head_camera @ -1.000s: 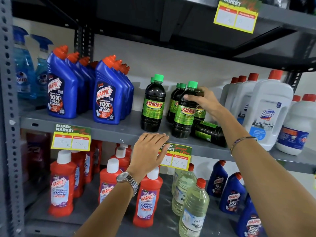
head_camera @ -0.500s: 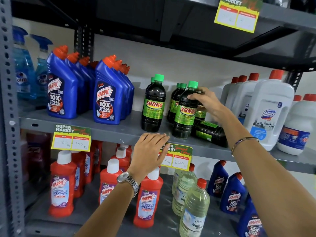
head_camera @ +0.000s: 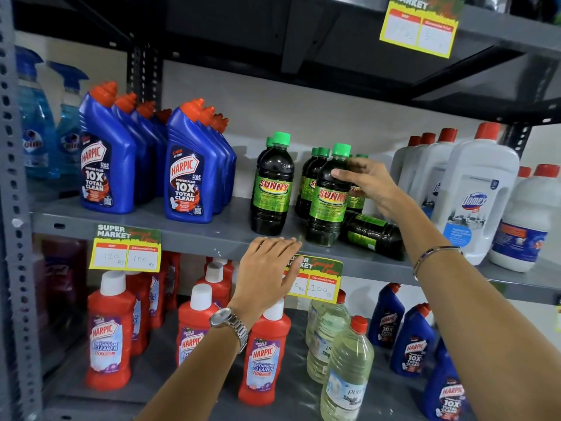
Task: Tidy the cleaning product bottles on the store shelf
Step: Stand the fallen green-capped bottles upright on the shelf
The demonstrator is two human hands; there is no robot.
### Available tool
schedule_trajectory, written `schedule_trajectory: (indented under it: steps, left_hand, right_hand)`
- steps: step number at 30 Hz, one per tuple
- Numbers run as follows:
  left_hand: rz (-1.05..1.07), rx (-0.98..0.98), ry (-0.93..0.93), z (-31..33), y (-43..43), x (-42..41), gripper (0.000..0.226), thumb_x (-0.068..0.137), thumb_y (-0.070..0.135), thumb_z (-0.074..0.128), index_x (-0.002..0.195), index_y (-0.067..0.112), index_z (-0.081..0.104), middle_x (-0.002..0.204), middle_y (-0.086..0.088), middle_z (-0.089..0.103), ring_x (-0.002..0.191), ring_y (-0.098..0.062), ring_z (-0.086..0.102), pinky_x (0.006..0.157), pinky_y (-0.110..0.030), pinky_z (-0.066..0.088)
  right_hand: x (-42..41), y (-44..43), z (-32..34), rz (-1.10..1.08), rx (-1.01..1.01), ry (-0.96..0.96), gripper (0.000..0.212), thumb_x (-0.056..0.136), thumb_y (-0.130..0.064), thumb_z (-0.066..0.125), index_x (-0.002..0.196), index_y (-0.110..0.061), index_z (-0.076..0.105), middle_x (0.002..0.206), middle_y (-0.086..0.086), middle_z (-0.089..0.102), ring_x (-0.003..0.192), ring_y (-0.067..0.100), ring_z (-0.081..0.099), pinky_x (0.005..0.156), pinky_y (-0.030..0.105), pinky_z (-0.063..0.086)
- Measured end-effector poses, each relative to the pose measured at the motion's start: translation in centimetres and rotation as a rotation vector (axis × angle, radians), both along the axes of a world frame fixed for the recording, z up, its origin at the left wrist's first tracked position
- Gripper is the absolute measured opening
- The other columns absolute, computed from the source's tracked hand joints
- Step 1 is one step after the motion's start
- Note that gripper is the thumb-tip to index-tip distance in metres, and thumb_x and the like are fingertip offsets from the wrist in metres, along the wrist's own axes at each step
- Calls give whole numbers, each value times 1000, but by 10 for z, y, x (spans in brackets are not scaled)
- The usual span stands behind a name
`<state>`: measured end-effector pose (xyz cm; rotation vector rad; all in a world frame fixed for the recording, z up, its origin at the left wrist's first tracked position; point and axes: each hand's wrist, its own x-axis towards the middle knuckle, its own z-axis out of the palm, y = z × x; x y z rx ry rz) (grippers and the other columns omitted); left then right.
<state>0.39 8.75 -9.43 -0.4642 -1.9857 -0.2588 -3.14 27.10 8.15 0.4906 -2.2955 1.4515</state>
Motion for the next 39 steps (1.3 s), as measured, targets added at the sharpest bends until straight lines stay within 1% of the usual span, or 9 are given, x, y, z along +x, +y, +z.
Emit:
schedule_trajectory:
  steps: [5, 8, 14, 18, 23, 26, 34, 37, 39]
  left_hand:
    - [-8, 9, 13, 0, 0, 0, 36, 91, 35, 42, 108, 17, 68, 105, 3, 71, 95, -14, 65, 91, -28, 35]
    - [-15, 12, 24, 0, 1, 1, 36, 91, 34, 42, 107, 17, 69, 104, 3, 71, 95, -15, 65, 91, -29, 35]
    - [-15, 50, 76, -1, 2, -1, 34, 91, 35, 45, 104, 16, 70, 102, 2, 72, 94, -15, 66, 91, -29, 36]
    - [-4, 94, 123, -1, 16, 0, 32, 91, 33, 47, 106, 16, 69, 107, 2, 70, 101, -16, 64, 95, -33, 39]
    - [-92, -5, 171, -1, 66, 2, 29, 90, 30, 52, 110, 15, 67, 110, 2, 69, 101, -17, 63, 91, -32, 42]
    - [-83, -42, 151, -3, 83, 0, 30, 90, 30, 53, 111, 14, 66, 111, 1, 69, 101, -17, 63, 90, -32, 42]
    - [-19, -87, 172, -4, 82, -4, 30, 92, 32, 51, 110, 15, 68, 111, 2, 70, 100, -15, 65, 89, -30, 42]
    - [-12, -85, 194, -4, 83, -4, 29, 92, 33, 52, 109, 16, 69, 109, 3, 70, 98, -13, 66, 88, -28, 42]
    - [-19, -87, 210, -3, 82, -5, 29, 92, 33, 53, 108, 16, 69, 108, 3, 71, 97, -13, 66, 87, -28, 42]
  right_hand:
    - [-1, -1, -4, 2, -49, 20, 46, 78, -22, 71, 121, -10, 58, 109, 4, 66, 98, 19, 60, 73, 25, 49]
    - [0, -2, -4, 4, -47, 30, 44, 78, -22, 71, 119, -11, 58, 102, -1, 65, 97, 18, 60, 77, 28, 50]
    - [-1, 2, -9, 22, 11, 44, 52, 83, -30, 66, 129, -12, 51, 122, 5, 59, 111, 19, 56, 92, 32, 47]
    - [-2, 30, -11, -22, 24, 27, 51, 85, -28, 64, 131, -12, 48, 119, 6, 58, 113, 20, 55, 92, 31, 46]
    - [-6, 63, -24, -159, 504, -122, 64, 79, -40, 68, 131, -10, 47, 124, 2, 56, 114, 23, 52, 96, 28, 38]
    - [-1, 66, -32, -126, 622, -225, 60, 85, -37, 63, 135, -11, 43, 129, 4, 51, 125, 25, 44, 88, 21, 29]
    - [-8, 77, -40, -164, 358, -97, 45, 69, -31, 79, 97, 2, 68, 94, 13, 66, 98, 29, 61, 78, 34, 45]
    - [-14, 84, -46, -213, 114, -64, 57, 67, -35, 80, 113, -7, 62, 104, 5, 62, 100, 20, 58, 82, 26, 43]
    - [-13, 84, -52, -223, -67, -20, 73, 65, -38, 79, 127, -8, 53, 117, 9, 63, 105, 22, 60, 93, 34, 48]
